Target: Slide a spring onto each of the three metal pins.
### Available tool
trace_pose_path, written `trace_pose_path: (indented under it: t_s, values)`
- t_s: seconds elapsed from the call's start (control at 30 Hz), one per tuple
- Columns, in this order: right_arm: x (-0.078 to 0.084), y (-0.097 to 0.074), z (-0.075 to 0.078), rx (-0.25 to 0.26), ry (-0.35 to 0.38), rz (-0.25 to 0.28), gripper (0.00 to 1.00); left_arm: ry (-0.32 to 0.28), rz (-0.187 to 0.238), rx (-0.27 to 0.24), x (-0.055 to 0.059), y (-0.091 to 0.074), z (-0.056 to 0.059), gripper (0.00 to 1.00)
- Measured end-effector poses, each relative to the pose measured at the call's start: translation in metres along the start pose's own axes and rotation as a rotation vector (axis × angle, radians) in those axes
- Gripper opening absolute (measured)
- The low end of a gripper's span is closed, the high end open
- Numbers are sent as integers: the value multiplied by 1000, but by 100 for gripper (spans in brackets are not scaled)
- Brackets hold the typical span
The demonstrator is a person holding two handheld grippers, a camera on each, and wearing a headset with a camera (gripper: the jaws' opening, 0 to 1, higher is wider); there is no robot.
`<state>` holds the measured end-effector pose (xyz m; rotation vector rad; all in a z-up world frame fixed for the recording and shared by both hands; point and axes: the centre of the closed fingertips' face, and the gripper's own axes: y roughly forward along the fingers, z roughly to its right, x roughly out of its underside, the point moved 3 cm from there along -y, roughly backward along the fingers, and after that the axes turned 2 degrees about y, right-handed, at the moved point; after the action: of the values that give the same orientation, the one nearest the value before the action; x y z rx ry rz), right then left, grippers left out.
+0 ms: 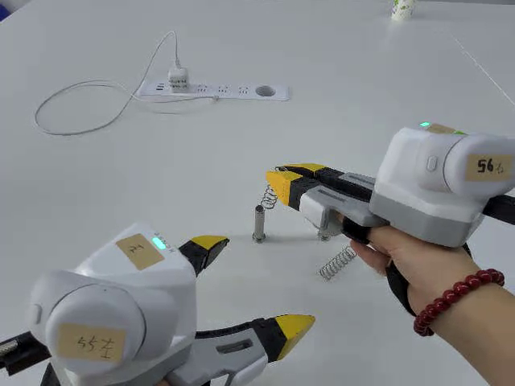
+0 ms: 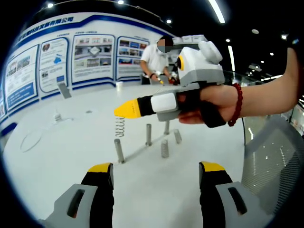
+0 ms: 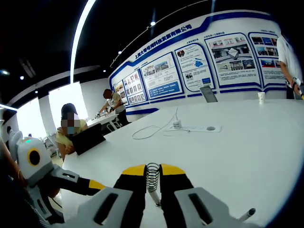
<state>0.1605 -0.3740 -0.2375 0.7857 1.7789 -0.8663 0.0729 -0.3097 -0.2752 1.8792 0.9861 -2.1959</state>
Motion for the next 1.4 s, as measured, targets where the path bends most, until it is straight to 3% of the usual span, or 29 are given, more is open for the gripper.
trace_pose_path:
  t_s: [0.53, 0.77, 1.4]
  values:
    - [10, 9, -8, -8, -112, -45, 11, -10, -4, -15, 2, 0, -2, 85]
    - [15, 11, -13, -14, -220, -79, 11, 0, -23, -9, 6, 1, 0, 85]
    - [41, 20, -8, 20, -230, -163, 11, 10, -34, -5, 8, 2, 0, 84]
